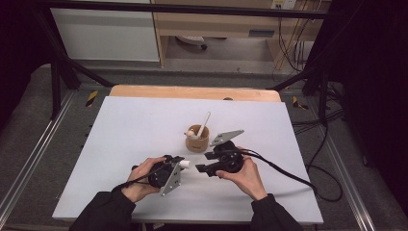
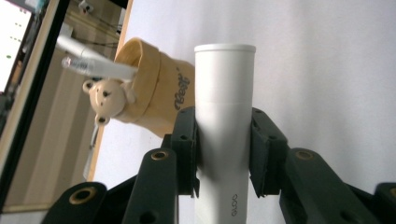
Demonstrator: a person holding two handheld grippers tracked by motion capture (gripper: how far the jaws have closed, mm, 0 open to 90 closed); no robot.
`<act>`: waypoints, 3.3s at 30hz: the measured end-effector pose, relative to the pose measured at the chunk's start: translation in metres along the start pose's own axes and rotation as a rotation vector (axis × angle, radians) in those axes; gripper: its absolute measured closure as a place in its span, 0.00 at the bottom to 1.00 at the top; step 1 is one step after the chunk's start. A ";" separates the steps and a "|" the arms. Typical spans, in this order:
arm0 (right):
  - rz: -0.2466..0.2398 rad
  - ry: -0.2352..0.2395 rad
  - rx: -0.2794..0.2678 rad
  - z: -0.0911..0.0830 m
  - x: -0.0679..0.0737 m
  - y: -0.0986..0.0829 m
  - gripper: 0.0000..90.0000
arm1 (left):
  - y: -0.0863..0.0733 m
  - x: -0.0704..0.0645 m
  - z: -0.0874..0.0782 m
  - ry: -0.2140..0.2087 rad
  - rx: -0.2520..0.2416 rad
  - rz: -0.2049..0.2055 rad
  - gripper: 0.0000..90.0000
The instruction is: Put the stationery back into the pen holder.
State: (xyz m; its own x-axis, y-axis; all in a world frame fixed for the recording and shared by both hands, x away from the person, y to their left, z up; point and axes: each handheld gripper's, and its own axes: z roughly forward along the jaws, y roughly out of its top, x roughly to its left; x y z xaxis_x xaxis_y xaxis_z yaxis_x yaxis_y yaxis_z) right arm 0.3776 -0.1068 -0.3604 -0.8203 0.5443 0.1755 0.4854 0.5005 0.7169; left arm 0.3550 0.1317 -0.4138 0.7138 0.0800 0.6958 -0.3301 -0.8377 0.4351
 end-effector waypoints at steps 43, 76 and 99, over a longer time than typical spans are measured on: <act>0.154 -0.167 -0.073 -0.039 -0.074 -0.136 0.01 | -0.007 0.098 -0.005 0.082 -0.273 -0.932 0.74; 0.144 -0.165 -0.070 -0.039 -0.074 -0.137 0.01 | 0.017 0.125 0.073 0.074 -0.317 -1.024 0.74; 0.140 -0.164 -0.057 -0.037 -0.074 -0.138 0.01 | 0.006 0.109 0.099 -0.060 -0.256 -0.990 0.74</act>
State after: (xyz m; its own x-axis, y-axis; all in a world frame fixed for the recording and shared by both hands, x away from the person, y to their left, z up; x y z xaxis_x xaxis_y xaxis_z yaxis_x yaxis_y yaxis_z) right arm 0.3603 -0.2407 -0.4471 -0.6839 0.7101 0.1673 0.5694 0.3761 0.7310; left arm 0.4921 0.0822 -0.3924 0.7650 0.6404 -0.0683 0.3071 -0.2696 0.9127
